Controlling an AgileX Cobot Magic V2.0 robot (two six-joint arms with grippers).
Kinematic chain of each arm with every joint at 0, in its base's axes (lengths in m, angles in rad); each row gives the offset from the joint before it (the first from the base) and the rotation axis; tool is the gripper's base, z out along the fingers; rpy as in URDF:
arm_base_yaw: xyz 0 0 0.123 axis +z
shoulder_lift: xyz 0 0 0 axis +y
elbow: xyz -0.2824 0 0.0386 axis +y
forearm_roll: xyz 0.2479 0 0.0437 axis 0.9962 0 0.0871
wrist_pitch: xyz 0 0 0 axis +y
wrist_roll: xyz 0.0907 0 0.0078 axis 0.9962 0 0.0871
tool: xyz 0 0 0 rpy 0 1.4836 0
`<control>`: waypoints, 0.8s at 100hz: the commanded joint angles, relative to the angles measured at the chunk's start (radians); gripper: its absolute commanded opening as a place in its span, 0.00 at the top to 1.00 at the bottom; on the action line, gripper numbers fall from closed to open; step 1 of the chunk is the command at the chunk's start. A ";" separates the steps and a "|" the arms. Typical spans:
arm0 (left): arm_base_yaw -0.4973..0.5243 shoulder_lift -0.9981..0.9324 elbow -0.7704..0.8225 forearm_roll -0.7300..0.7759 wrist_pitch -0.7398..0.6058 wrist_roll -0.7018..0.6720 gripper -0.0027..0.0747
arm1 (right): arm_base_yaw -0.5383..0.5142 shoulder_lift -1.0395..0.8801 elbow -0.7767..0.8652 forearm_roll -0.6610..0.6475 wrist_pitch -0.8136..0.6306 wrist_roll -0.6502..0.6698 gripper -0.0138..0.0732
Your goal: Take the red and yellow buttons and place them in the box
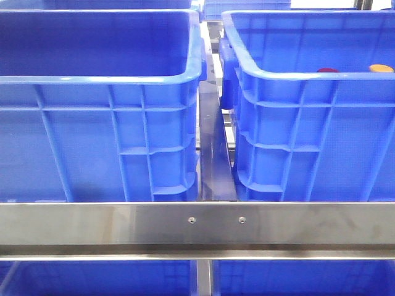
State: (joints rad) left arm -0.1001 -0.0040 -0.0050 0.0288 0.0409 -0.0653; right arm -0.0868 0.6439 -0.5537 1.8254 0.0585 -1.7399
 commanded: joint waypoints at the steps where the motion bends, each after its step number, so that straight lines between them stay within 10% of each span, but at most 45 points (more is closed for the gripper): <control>1: 0.003 -0.035 0.050 0.001 -0.082 0.000 0.99 | -0.002 -0.003 -0.027 0.013 0.032 -0.005 0.92; 51: 0.003 -0.035 0.050 0.001 -0.082 0.000 0.99 | -0.002 -0.003 -0.027 -0.047 0.024 0.023 0.92; 80: 0.003 -0.035 0.050 0.001 -0.082 0.000 0.99 | -0.002 -0.005 -0.028 -0.778 0.046 0.751 0.92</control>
State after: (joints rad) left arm -0.1001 -0.0040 -0.0050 0.0288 0.0402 -0.0653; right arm -0.0868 0.6439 -0.5537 1.3094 0.0959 -1.2611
